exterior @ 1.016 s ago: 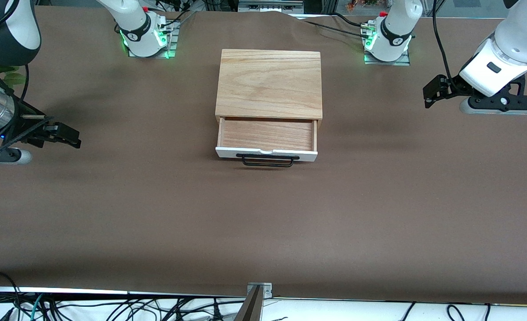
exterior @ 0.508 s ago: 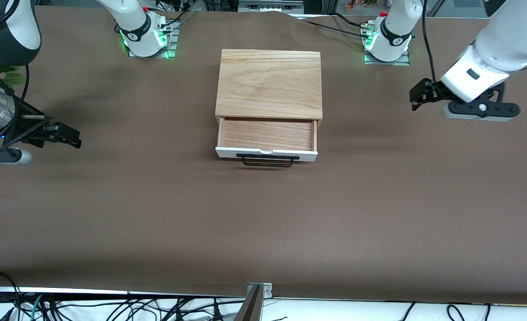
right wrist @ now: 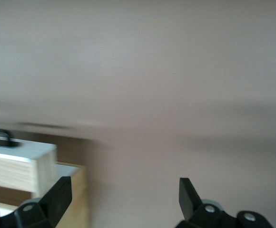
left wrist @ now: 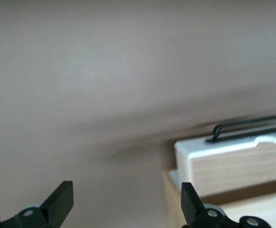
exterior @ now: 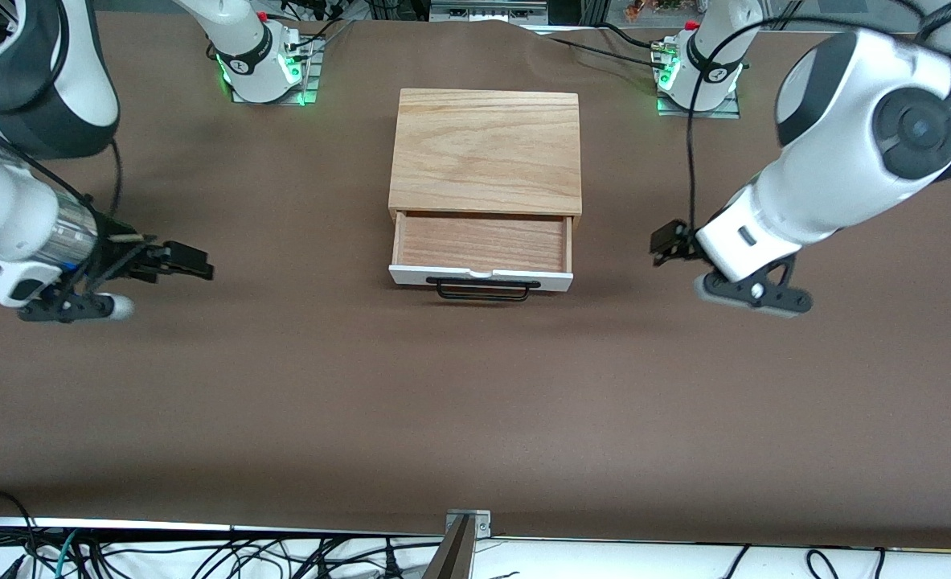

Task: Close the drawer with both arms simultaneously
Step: 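Move both grippers toward the white drawer front from either side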

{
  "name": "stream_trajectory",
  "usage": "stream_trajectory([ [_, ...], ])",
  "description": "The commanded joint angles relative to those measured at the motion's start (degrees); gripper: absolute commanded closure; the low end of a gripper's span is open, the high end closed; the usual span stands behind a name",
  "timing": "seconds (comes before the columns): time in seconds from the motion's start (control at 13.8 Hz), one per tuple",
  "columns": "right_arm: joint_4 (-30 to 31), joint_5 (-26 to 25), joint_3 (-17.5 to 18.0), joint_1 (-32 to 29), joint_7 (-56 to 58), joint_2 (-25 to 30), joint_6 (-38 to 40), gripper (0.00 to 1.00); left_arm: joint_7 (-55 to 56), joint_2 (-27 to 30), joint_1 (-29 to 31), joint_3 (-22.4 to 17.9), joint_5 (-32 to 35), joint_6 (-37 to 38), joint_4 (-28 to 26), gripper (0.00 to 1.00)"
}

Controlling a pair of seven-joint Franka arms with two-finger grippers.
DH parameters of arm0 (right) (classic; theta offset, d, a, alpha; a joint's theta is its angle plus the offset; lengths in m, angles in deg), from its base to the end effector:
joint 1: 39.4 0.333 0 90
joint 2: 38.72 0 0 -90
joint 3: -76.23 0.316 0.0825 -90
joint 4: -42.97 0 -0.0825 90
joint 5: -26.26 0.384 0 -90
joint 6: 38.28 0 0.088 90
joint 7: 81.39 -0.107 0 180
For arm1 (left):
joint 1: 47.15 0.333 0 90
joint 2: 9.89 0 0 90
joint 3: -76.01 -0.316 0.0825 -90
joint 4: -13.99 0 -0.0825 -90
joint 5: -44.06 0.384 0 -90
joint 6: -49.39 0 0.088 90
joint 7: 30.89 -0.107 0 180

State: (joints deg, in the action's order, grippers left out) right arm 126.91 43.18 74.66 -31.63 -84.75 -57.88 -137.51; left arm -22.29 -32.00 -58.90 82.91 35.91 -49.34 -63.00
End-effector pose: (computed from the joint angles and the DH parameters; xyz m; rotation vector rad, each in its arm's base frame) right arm 0.6488 0.0997 0.4887 -2.8646 0.0097 0.1298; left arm 0.6395 -0.2149 0.5109 2.9533 -0.2142 -0.0702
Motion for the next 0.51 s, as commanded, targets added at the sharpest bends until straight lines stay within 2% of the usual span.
stream_trajectory([
  [0.0, -1.1, 6.9, 0.2, 2.0, 0.5, -4.4, -2.2, 0.00, -0.3, -6.4, -0.4, -0.2, -6.2, -4.8, 3.3, 0.00],
  [0.22, -1.1, 7.8, 0.2, 7.7, 0.1, -7.8, -4.3, 0.00, -1.5, -12.8, -1.2, 0.8, -14.0, -7.6, 3.5, 0.00],
  [0.44, -1.1, 8.2, 0.2, 12.1, 0.6, -11.0, -7.9, 0.00, -7.5, -17.7, -1.3, 3.2, -17.7, -13.9, 3.2, 0.00],
])
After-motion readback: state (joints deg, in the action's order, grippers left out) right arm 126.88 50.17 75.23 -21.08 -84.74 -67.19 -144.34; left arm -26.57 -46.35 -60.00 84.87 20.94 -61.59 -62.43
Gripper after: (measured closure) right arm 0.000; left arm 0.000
